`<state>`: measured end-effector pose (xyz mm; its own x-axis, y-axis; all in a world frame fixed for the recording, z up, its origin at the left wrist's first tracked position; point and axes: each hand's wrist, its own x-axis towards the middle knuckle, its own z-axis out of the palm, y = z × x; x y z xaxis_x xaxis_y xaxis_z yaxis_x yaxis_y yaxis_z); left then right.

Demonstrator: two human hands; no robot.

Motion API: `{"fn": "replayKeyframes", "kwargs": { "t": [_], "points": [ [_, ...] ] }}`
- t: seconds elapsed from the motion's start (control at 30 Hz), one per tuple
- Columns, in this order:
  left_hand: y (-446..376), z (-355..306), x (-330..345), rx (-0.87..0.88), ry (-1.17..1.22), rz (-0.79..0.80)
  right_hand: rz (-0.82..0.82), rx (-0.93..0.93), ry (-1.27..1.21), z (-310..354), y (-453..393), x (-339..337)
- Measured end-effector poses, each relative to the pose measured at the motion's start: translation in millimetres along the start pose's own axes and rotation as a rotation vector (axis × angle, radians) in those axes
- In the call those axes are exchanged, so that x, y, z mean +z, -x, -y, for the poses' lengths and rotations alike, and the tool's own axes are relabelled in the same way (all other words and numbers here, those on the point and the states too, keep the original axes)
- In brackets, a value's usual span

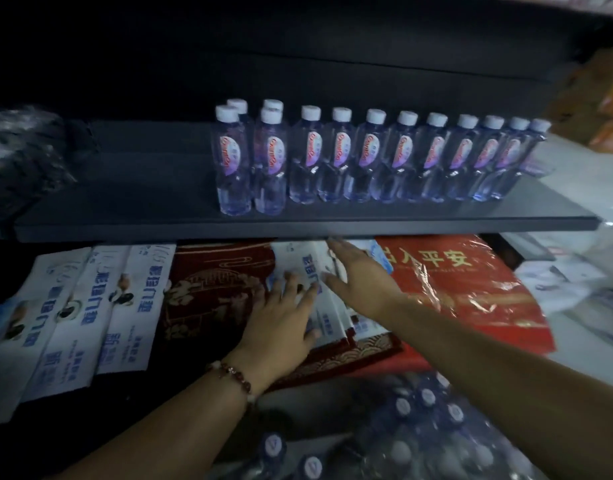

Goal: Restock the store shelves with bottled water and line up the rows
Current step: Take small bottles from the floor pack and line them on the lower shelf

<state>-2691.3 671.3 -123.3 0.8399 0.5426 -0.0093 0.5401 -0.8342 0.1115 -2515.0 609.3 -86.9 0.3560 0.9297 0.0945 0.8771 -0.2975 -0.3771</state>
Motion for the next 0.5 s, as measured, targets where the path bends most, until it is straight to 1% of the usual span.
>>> {"fn": "replayKeyframes", "kwargs": {
  "t": [0.17,0.33,0.4,0.5],
  "points": [
    [-7.2,-47.9,35.2,0.129,-0.048,0.054,0.130,0.175,0.126,-79.5,86.8,17.7],
    [-20.9,-103.1,72.5,0.269,-0.158,0.143,0.274,0.330,0.202,-146.4,148.9,44.8],
    [-27.7,-123.2,88.6,0.331,-0.200,0.187,0.293,0.384,0.195,-165.6,167.3,57.9],
    [-40.5,-149.2,114.3,0.402,-0.262,0.235,0.279,0.453,0.129,-187.0,185.7,77.9]
  ]
}}
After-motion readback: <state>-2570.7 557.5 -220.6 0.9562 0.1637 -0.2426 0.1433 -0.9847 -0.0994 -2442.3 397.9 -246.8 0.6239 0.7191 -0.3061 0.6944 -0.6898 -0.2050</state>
